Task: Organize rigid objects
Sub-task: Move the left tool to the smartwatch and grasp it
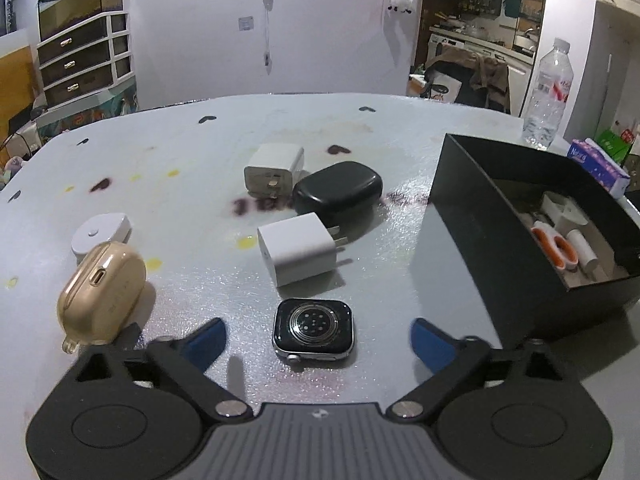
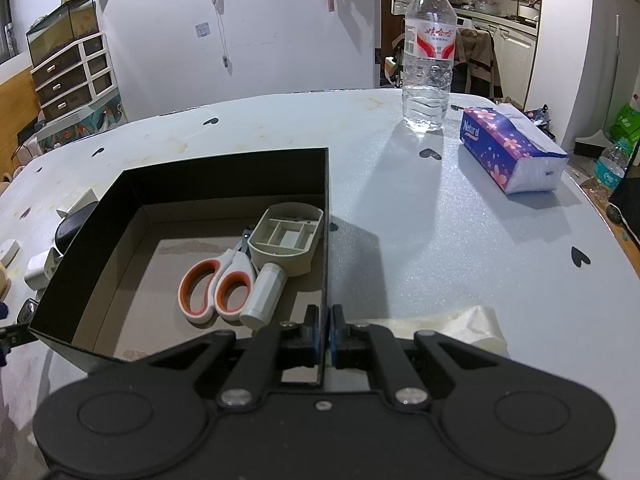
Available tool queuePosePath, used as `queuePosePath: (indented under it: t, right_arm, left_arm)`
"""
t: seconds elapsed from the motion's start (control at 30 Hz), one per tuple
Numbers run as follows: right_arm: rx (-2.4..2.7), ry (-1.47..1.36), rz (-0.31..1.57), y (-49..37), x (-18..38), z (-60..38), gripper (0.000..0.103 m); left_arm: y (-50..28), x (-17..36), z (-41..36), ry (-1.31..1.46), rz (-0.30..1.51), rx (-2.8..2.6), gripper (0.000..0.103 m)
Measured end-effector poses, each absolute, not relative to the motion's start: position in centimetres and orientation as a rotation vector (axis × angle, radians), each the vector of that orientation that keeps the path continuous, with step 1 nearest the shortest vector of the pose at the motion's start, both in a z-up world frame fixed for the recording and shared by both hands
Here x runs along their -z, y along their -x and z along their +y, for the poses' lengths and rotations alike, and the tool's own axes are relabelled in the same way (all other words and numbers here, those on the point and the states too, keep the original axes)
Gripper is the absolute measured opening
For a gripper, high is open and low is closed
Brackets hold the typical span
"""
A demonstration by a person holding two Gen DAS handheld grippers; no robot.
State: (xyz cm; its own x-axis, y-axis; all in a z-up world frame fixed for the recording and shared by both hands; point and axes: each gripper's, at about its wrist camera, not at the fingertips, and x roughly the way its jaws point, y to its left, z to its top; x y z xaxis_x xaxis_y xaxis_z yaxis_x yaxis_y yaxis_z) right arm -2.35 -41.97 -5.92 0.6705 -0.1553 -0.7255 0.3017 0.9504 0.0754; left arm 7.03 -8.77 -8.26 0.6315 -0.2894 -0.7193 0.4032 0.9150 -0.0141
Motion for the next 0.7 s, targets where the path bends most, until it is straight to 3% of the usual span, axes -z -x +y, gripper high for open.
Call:
queuePosePath:
  t: [0.03, 0.1, 0.2, 0.7]
  right_arm:
    - [0.259, -0.196, 0.796, 2.3, 5.9, -42.0, 0.005]
    - [0.26, -0.196, 0.797, 2.4, 6.0, -42.0, 0.006]
    - [0.26, -0.195, 0.797, 2.4, 5.9, -42.0, 0.006]
    - [0.259, -0.197, 0.796, 2.4, 6.0, -42.0, 0.006]
  left_arm:
    - [-7.1, 8.3, -8.8, -0.151, 0.801, 0.4, 0.08]
    - [-7.4, 8.5, -8.8, -0.14, 0.815, 0.405, 0.06]
    - [-7.6, 8.4, -8.7, -0.13, 0.81, 0.382, 0.051]
    - [-7.2, 7.3, -8.0, -0.077, 0.754, 0.356, 0.047]
